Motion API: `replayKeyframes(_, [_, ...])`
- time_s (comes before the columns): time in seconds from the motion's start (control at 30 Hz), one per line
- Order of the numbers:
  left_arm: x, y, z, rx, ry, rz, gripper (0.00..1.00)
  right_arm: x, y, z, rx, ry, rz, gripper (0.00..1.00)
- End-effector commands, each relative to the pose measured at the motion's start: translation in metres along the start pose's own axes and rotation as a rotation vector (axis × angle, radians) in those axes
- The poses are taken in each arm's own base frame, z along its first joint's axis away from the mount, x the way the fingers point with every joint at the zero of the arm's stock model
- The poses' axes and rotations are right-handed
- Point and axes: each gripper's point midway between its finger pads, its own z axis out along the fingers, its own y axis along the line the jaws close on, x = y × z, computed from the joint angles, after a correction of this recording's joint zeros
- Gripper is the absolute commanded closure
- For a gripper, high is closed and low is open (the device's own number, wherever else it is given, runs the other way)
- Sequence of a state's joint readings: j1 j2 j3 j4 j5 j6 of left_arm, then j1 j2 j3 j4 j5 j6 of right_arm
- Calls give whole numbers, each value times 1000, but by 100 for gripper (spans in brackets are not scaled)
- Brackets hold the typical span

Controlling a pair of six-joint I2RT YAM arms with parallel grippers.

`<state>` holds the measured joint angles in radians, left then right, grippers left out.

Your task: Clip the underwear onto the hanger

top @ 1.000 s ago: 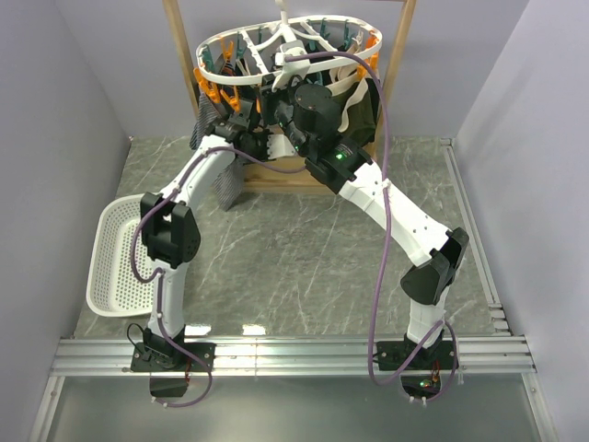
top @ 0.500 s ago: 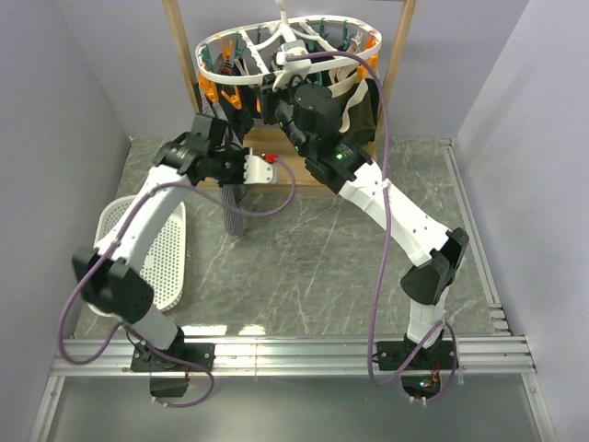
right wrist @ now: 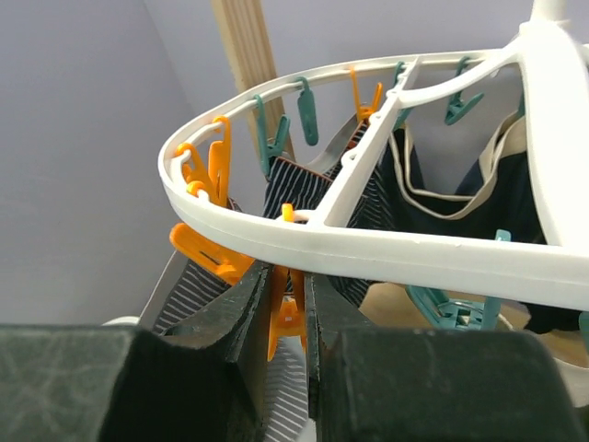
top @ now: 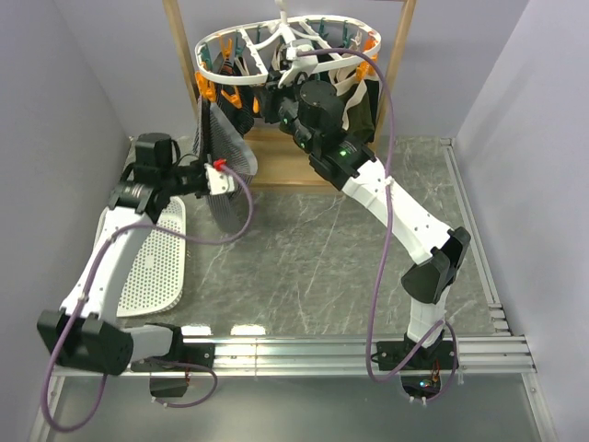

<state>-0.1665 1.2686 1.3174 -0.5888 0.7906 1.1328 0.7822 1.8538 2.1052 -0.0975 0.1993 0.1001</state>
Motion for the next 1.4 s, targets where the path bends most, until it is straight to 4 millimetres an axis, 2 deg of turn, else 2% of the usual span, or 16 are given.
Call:
replayKeyframes(0.0, [-67,31,-21,-158,-232,147,100,-13,12,-15,-65,9,79,100])
replayKeyframes(0.03, [-66,28,-20,-163,-241,130,100,-9,14,-15,-75,24,98,100])
replayKeyframes(0.17, [-80,47,-29,-248,-271,166,100,-5,15,-16,-92,46,133,100])
replayKeyframes(0.47, [-78,65,-33,-308,-263,168,100,6,16,-19,-116,91,165,100])
replayKeyframes(0.57, [-84,76,-35,-334,-286,174,100,13,19,-21,-148,104,155,100])
replayKeyframes(0.63, [-88,81,-35,-338,-305,144,100,10,26,-24,-199,95,159,100])
replayKeyframes(0.9, [-98,92,-30,-320,-384,50,100,12,34,-27,-286,101,194,100])
replayKeyframes(1.17, [-109,105,-30,-333,-440,23,100,17,39,-25,-348,106,223,100])
replayKeyframes(1.37, [-111,109,-27,-321,-454,13,100,18,42,-25,-377,98,236,100])
